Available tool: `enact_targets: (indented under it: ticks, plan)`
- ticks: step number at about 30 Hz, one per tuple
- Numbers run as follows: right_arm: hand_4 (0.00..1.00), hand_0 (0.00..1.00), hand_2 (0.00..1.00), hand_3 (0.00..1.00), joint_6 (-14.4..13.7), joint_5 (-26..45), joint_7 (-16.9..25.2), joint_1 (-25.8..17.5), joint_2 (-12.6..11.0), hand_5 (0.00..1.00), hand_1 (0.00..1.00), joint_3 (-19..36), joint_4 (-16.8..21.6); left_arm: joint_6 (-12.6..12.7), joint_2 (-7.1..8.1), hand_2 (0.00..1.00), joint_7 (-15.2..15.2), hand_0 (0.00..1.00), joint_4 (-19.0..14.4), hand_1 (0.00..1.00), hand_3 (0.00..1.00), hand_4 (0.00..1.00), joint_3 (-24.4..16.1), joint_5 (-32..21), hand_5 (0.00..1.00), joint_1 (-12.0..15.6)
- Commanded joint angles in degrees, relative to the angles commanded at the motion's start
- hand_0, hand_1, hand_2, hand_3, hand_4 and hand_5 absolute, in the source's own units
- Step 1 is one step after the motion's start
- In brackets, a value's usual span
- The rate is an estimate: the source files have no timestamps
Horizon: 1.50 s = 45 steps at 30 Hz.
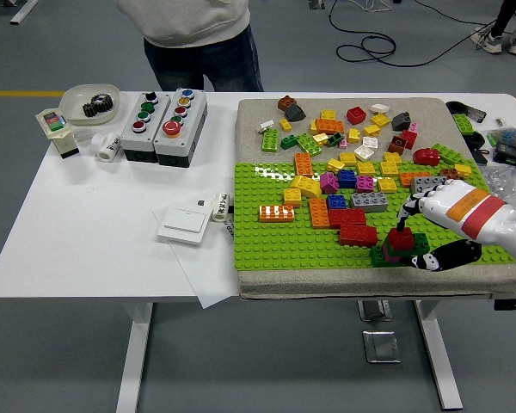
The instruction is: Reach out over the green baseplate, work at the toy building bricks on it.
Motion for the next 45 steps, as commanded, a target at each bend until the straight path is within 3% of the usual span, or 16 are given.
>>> enact_targets:
  ticks: [2,3,8,9,14,15,22,31,45]
  plan:
    - [0.867,0.468,0.656,0.547,-1.0,0.9,-0.4,0.1,0.1,0.492,0.569,0.5,-0.5,0.0,0.0,0.704,0.0,0.599,0.0,0.725,0.559,0.585,-0.1,0.0,0.627,0.0]
    - [0.867,0.532,0.672,0.563,-1.8,1.4,-0.8,0.3,0.3,0.495,0.581,0.9,-0.9,0.0,0.02,0.704,0.0,0.6,0.0,0.725,0.559,0.585,-0.1,0.1,0.626,0.0]
    - [0.867,0.532,0.672,0.563,-4.9,4.5,-3.3,1.4,1.4,0.495,0.581,1.6,-3.5,0.1,0.03,0.704,0.1,0.6,0.0,0.725,0.559,0.585,-0.1,0.2,0.626,0.1]
    - [0.872,0.648,0.733,0.652,-5.2,4.9,-3.6,1.6,1.5,0.497,0.654,1.6,-3.9,0.1,0.03,0.702,0.1,0.599,0.0,0.725,0.558,0.585,-0.1,0.2,0.624,0.1]
    - [0.872,0.648,0.733,0.652,-8.6,8.2,-5.5,3.2,2.5,0.497,0.654,1.6,-7.5,0.1,0.02,0.702,0.1,0.599,0.0,0.725,0.558,0.585,-0.1,0.1,0.624,0.1]
    - [0.872,0.676,0.753,0.689,-9.5,8.5,-5.7,3.7,2.8,0.495,0.682,1.6,-8.7,0.1,0.02,0.704,0.1,0.599,0.0,0.725,0.559,0.585,-0.1,0.0,0.624,0.1]
    - [0.868,0.688,0.759,0.711,-12.3,7.8,-5.7,6.4,4.4,0.499,0.694,1.2,-16.1,0.2,0.02,0.701,0.0,0.599,0.0,0.724,0.558,0.585,0.0,-0.2,0.624,0.0]
    - [0.862,0.684,0.761,0.718,-11.6,6.1,-4.5,9.9,5.7,0.492,0.697,-1.3,-26.3,0.2,0.02,0.702,0.0,0.596,-0.1,0.723,0.558,0.585,0.1,-0.4,0.624,-0.1]
    - [0.851,0.687,0.758,0.707,-10.2,5.3,-4.1,14.6,8.9,0.485,0.7,-5.4,-37.3,0.2,-0.03,0.702,0.0,0.597,-0.1,0.723,0.559,0.585,0.3,-0.7,0.621,-0.2]
